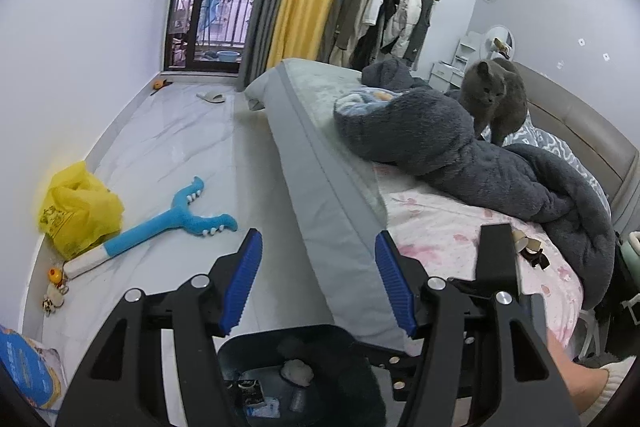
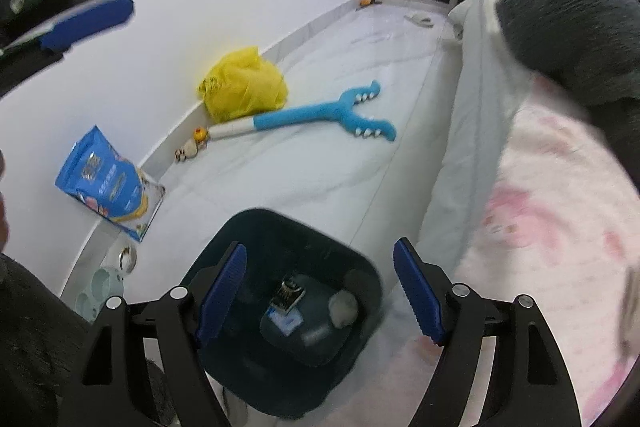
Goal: Collect trash
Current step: 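Move both grippers back over the bed toward the white sock and tape rolls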
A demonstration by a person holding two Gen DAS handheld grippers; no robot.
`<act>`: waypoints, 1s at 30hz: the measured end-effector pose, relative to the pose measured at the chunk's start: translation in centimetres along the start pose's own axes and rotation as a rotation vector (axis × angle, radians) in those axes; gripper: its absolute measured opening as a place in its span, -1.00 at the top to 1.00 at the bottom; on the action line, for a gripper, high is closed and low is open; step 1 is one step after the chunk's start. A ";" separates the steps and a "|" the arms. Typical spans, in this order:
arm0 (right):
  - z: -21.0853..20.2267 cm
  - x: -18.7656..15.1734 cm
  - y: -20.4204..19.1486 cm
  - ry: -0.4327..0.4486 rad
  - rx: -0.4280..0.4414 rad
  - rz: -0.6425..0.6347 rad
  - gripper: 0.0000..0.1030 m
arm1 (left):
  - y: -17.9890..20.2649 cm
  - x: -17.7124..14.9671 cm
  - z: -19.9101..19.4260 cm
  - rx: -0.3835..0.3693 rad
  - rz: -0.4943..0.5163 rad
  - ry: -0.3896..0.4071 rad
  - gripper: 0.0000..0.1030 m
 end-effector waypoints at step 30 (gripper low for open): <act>-13.4 -0.1 16.9 0.219 -0.220 0.169 -0.50 | 12.3 -1.1 8.6 -0.160 0.052 -0.092 -0.50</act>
Point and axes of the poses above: each gripper's, at about its wrist camera, not at the fingertips, and z roughly the way its jaws point, y to its right, x to its top, the point moved 6 cm from there along z, roughly the way its jaws point, and after that the axes turned 9 degrees about y, right-handed, at the moved point
